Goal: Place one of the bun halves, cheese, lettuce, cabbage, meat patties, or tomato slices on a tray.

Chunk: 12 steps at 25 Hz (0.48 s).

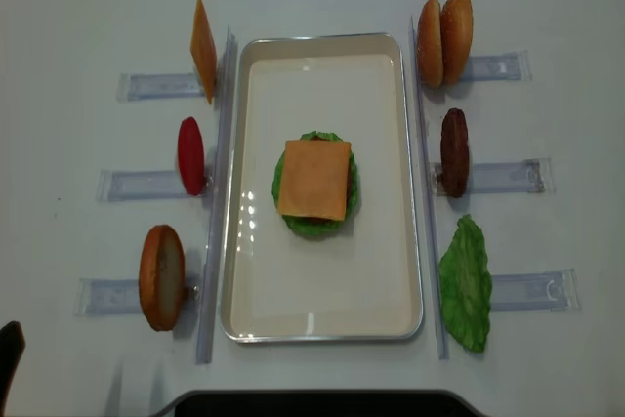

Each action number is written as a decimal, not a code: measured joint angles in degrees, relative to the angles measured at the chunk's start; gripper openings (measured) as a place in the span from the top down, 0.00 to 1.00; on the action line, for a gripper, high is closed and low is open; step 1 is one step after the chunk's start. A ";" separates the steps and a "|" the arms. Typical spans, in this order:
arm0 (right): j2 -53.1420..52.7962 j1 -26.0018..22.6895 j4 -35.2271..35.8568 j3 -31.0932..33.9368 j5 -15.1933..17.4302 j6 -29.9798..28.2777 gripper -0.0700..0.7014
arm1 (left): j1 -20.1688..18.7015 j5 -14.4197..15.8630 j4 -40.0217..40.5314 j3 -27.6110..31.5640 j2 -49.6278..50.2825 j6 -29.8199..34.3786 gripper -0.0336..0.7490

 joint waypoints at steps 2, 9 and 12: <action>0.00 0.00 0.00 0.00 0.00 0.00 0.36 | 0.00 0.00 0.00 0.00 0.00 0.00 0.40; 0.00 0.00 0.00 0.00 0.00 0.00 0.36 | 0.00 0.00 0.00 0.00 0.00 0.00 0.40; 0.00 0.00 0.00 0.00 0.00 0.00 0.36 | 0.00 0.00 0.00 0.00 0.00 0.04 0.40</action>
